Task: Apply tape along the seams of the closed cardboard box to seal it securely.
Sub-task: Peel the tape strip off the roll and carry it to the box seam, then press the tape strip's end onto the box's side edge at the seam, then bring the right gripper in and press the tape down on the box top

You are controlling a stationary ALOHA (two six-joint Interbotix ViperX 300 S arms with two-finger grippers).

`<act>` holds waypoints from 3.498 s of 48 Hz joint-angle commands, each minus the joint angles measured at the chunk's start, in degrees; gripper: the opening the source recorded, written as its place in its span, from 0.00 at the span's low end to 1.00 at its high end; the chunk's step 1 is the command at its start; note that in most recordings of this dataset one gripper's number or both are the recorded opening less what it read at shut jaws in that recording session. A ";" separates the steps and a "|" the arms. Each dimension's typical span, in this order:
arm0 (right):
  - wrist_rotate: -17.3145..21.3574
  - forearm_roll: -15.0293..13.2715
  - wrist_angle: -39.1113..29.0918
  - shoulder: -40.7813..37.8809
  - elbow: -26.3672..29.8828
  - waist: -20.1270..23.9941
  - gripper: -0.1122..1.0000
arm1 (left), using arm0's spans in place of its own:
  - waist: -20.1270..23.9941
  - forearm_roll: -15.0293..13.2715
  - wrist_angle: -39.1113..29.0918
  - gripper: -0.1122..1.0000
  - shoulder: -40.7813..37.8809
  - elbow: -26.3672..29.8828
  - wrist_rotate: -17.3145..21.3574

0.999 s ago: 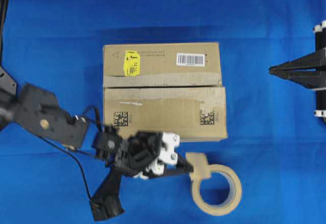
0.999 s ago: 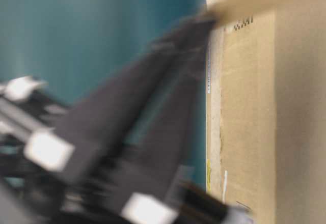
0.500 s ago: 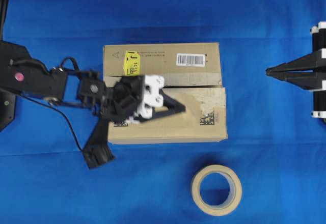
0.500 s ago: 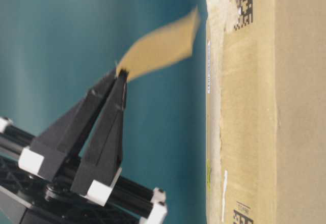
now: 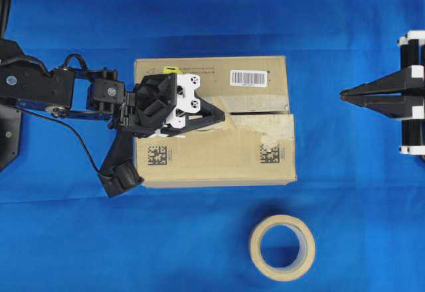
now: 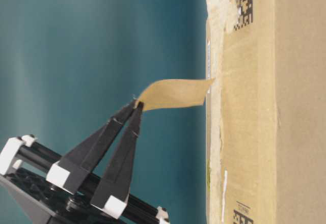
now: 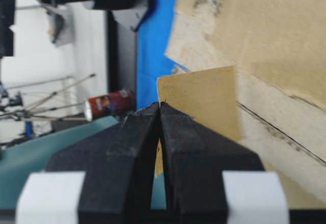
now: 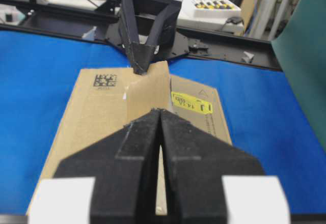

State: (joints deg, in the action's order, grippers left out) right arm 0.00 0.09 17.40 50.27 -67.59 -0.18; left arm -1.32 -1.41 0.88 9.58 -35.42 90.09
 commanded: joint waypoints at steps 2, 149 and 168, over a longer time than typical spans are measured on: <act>-0.18 0.09 1.14 -0.79 1.14 -0.09 0.10 | 0.53 0.00 -1.76 0.10 1.32 0.53 -0.09; 0.44 0.26 3.78 -40.34 24.79 -4.04 0.55 | 1.41 0.26 -15.12 0.10 -0.88 -0.70 2.46; 1.14 0.79 3.08 -46.58 28.04 -2.46 0.54 | 1.49 0.26 -15.12 0.10 -0.97 -1.05 2.37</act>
State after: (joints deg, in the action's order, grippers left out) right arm 1.05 0.70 20.13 3.52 -41.04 -2.72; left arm 0.18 -1.23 -14.41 8.17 -37.35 92.46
